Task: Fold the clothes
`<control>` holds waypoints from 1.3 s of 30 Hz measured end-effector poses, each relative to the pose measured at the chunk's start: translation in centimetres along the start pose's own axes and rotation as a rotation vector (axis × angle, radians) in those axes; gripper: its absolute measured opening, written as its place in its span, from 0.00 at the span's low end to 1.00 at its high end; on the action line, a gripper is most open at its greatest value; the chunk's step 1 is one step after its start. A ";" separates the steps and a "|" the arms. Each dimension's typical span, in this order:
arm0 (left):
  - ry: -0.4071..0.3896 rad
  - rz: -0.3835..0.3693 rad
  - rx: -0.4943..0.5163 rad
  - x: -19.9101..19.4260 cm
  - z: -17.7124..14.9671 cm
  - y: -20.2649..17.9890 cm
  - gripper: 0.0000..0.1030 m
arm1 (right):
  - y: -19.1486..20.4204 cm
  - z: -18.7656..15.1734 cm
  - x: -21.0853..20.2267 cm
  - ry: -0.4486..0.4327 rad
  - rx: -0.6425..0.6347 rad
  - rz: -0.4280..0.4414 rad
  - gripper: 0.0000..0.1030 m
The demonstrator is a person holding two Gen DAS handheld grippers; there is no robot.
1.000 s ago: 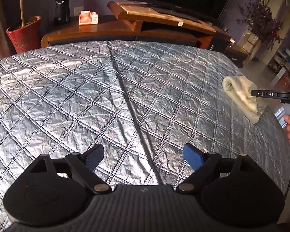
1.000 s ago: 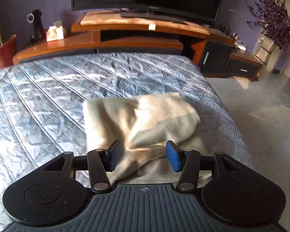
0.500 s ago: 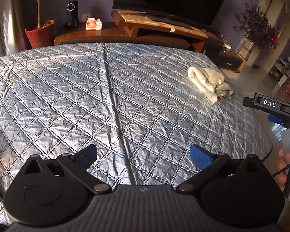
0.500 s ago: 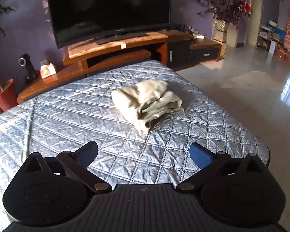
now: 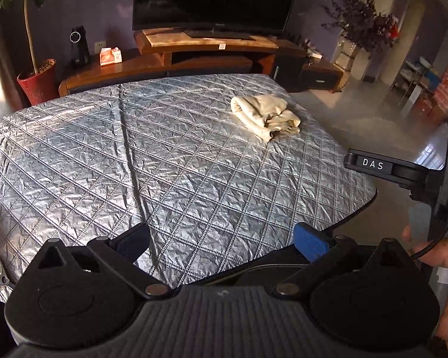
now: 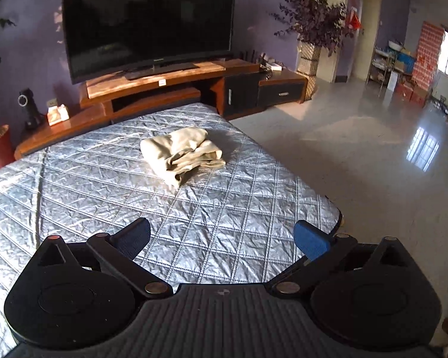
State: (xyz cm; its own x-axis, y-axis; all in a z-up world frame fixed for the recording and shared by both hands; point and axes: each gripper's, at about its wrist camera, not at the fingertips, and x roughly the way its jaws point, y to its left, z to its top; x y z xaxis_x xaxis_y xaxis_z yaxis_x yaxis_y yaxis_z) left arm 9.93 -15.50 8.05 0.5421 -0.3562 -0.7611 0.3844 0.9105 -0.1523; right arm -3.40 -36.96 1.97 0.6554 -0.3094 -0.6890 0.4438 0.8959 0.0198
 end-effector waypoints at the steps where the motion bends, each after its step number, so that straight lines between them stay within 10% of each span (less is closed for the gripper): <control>1: -0.006 0.004 0.001 -0.2 -0.1 -0.1 0.99 | -0.3 0.0 -0.1 0.017 0.026 0.007 1.00; 28: -0.027 0.136 -0.004 -2.4 -0.6 -2.2 0.99 | 0.6 -2.1 -2.0 0.040 -0.055 0.043 1.00; 39: -0.047 0.068 -0.009 -2.6 -0.6 -2.1 0.99 | 0.6 -1.7 -2.3 0.019 -0.072 0.012 1.00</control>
